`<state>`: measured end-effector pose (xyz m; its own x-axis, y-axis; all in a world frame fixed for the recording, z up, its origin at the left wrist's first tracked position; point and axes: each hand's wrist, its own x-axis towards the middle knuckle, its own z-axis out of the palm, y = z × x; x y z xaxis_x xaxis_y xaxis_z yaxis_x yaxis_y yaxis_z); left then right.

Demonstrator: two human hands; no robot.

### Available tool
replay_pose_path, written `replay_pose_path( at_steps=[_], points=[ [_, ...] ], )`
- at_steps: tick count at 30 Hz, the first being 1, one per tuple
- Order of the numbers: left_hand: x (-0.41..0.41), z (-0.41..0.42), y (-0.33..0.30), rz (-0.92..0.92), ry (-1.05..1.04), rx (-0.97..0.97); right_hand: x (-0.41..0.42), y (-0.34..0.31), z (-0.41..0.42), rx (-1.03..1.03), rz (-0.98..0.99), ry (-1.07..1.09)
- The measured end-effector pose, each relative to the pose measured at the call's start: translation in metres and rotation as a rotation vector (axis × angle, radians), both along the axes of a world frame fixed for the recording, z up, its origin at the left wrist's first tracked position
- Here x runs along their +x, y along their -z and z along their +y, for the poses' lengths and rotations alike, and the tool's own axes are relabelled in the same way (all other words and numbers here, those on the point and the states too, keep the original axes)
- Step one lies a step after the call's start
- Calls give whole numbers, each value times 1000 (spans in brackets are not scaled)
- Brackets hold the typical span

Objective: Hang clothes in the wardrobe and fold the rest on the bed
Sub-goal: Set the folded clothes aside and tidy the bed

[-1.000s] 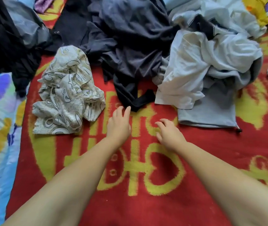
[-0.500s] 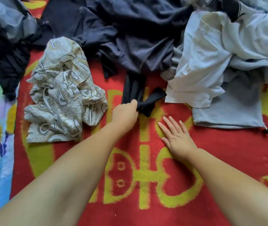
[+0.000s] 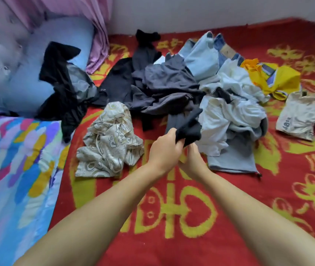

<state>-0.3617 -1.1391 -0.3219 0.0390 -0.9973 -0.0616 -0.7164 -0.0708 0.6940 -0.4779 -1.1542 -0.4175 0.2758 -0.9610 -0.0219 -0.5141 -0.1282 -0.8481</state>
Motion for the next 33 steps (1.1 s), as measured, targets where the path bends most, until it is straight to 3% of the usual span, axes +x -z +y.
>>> replay_pose_path(
  at_steps=[6, 14, 16, 20, 23, 24, 28, 31, 33],
  points=[
    [-5, 44, -111, 172, 51, -114, 8, -112, 7, 172, -181, 227],
    [14, 93, -228, 295, 190, -320, 5, -207, 11, -16, 95, 92],
    [22, 91, -255, 362, 177, -383, 4, -234, 10, -102, 74, 104],
    [53, 64, -292, 698, -68, -374, -7, -293, 9, -173, -34, 139],
    [79, 37, -297, 1178, -168, -180, -7, -334, 12, -195, -175, 110],
    [85, 31, -294, 1250, -141, -90, -6, -351, 13, -186, -248, 118],
    [72, 34, -256, 1023, 117, 171, -4, -411, 6, -42, -549, 158],
    [39, 52, -225, 785, 372, 215, -5, -432, 3, 29, -672, 214],
    [22, 58, -205, 555, 403, 155, -5, -441, 2, 70, -769, 275]
  ],
)
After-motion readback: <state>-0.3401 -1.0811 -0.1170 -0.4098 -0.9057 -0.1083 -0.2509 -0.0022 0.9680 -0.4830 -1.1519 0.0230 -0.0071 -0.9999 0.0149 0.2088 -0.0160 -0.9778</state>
